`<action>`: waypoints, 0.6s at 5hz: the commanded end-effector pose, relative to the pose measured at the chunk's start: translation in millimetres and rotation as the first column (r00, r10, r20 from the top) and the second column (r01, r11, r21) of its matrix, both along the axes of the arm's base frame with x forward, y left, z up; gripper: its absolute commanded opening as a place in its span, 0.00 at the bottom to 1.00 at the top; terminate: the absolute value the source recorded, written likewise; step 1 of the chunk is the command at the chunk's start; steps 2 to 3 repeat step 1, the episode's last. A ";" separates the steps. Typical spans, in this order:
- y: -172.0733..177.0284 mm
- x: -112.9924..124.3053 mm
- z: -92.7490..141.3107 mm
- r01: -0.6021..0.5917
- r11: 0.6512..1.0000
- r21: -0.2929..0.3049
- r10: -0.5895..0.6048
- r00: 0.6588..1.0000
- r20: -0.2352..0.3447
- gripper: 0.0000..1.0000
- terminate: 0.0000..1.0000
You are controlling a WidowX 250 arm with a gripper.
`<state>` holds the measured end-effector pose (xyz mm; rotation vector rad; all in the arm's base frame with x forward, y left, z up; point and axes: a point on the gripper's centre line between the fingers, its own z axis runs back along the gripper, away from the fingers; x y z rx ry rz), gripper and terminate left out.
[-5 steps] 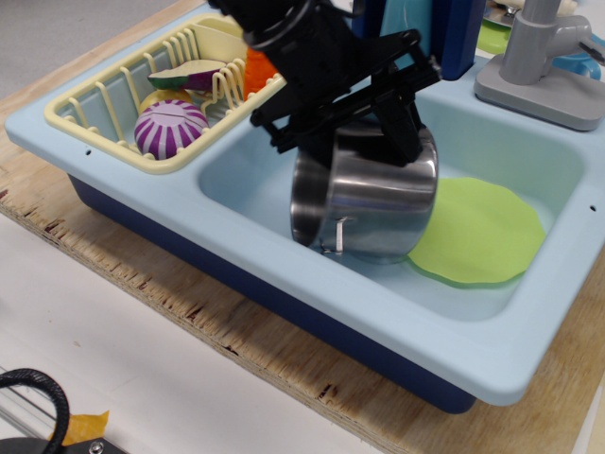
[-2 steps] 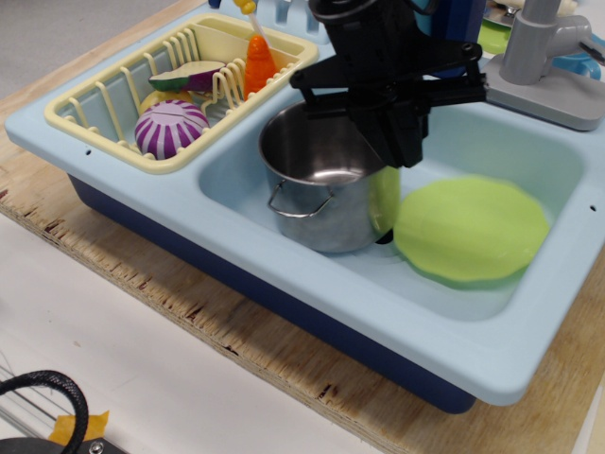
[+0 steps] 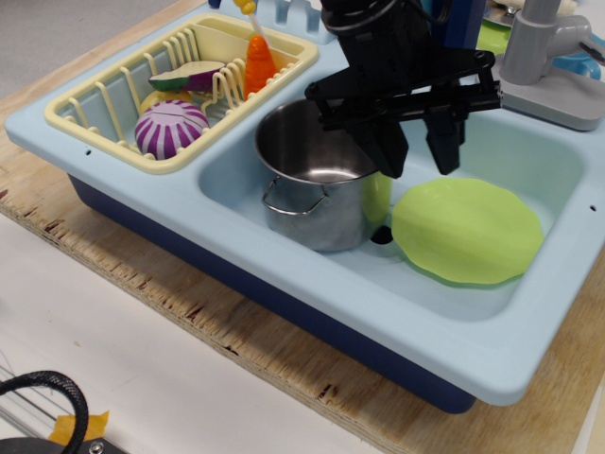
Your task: Flip pot upright which is in sink
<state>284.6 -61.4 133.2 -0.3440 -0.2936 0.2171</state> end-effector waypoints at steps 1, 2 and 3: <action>-0.9 5.2 11.4 0.005 1.000 -0.001 -0.005 0.999 0.040 1.00 1.00; -0.9 5.2 11.4 0.005 1.000 -0.001 -0.005 0.999 0.040 1.00 1.00; -0.9 5.2 11.4 0.005 1.000 -0.001 -0.005 0.999 0.040 1.00 1.00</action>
